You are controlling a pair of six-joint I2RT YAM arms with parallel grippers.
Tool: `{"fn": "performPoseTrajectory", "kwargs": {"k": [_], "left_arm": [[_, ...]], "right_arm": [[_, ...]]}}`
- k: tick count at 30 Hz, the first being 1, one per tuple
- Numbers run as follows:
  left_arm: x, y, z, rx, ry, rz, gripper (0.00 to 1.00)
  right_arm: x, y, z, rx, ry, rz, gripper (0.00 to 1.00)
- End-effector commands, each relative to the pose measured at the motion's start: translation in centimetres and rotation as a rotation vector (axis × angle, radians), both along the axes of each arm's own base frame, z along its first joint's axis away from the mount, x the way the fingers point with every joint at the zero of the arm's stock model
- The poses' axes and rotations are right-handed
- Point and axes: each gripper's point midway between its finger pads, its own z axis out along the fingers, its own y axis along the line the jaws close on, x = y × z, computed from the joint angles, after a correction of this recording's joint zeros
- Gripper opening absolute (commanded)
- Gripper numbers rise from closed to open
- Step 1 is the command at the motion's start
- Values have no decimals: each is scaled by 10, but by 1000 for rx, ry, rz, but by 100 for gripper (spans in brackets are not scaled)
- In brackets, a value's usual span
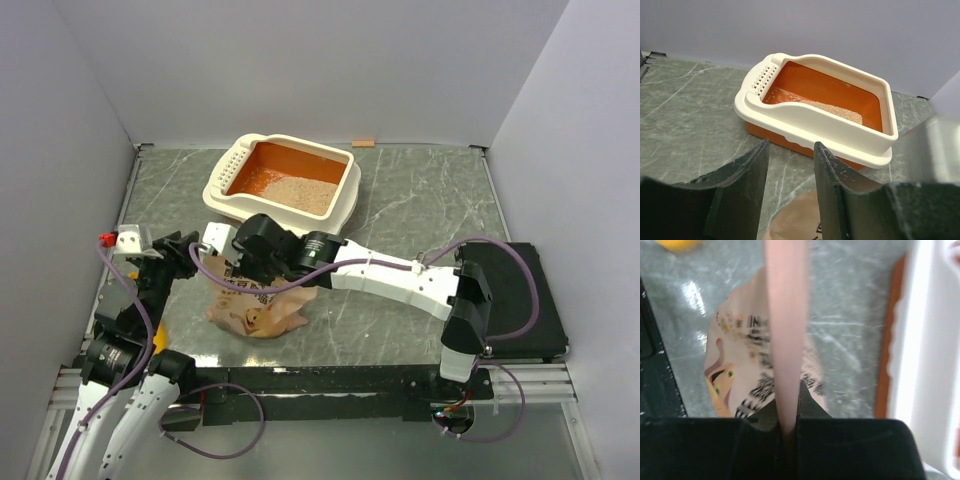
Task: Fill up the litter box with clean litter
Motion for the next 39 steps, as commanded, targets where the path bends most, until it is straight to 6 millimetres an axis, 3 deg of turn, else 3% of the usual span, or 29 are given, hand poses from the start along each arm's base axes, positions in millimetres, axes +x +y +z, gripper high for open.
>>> {"fn": "performPoseTrajectory", "kwargs": {"k": [1,2,5,10,13,16,19,22,28,30,31,33,34,39], "left_arm": [[0,3,14,-18,-27,16,46],[0,2,12,-16,-23,14,46],[0,3,12,-18,-24,16,46],[0,5,12,-23,-25,28,47],[1,5,11,-23,-20,29,47],[1,6,10,-23,-11,36,47],[1,6,9,-22,-8,40,47],[1,8,9,-26,-11,46,48],[2,8,7,-23,-2,50,47],[2,8,8,-24,-2,52,48],[2,8,7,-23,-2,50,48],[2,9,8,-24,-5,55,48],[2,10,8,-26,-5,61,48],[5,17,4,-25,20,105,48]], "right_arm": [[16,-6,107,198,-178,-80,0],[18,-11,127,233,-202,-93,0],[17,-17,156,273,-237,-96,0],[18,-25,185,314,-285,-112,0],[18,-19,172,296,-274,-107,0],[21,-4,131,243,-226,-125,0],[24,10,74,198,-156,-170,0],[21,20,49,194,-118,-199,0],[11,31,47,235,-86,-211,0],[10,30,50,246,-80,-216,15],[9,25,55,259,-84,-217,32],[10,18,65,285,-99,-225,46],[8,11,75,309,-110,-230,58],[16,-33,110,346,-197,-327,75]]}}
